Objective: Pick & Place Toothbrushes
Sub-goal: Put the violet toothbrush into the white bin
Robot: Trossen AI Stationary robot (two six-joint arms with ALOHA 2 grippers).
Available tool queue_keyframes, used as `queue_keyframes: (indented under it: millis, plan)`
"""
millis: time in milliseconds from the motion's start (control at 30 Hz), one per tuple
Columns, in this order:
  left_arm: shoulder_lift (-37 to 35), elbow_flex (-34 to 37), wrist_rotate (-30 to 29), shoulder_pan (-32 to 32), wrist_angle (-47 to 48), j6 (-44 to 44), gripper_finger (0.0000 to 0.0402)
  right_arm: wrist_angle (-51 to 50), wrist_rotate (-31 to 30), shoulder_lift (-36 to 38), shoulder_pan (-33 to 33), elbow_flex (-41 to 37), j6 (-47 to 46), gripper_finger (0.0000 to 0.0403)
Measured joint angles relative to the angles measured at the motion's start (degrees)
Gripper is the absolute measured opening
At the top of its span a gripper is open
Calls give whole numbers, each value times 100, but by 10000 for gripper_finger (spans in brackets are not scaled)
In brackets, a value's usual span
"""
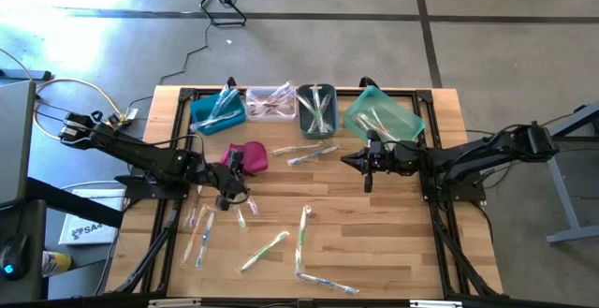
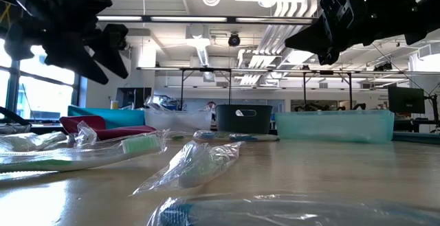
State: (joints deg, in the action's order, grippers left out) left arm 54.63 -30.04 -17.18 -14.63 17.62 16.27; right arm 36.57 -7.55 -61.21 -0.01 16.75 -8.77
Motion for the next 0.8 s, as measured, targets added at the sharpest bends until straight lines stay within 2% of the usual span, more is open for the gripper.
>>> queue_keyframes:
  millis: [200,433,633,800]
  plan:
    - [0,0,-18,0,-32,0,200,0,-8,0,0,0,4,2]
    - [38,0,-23,0,-280,0,200,0,-370,0,-4,0,11,2]
    - [577,-40,-10,2,-903,0,200,-41,-409,-2,-11,0,13,2]
    - [1080,-393,-10,4,-468,134,200,-45,-408,-2,-11,0,111,2]
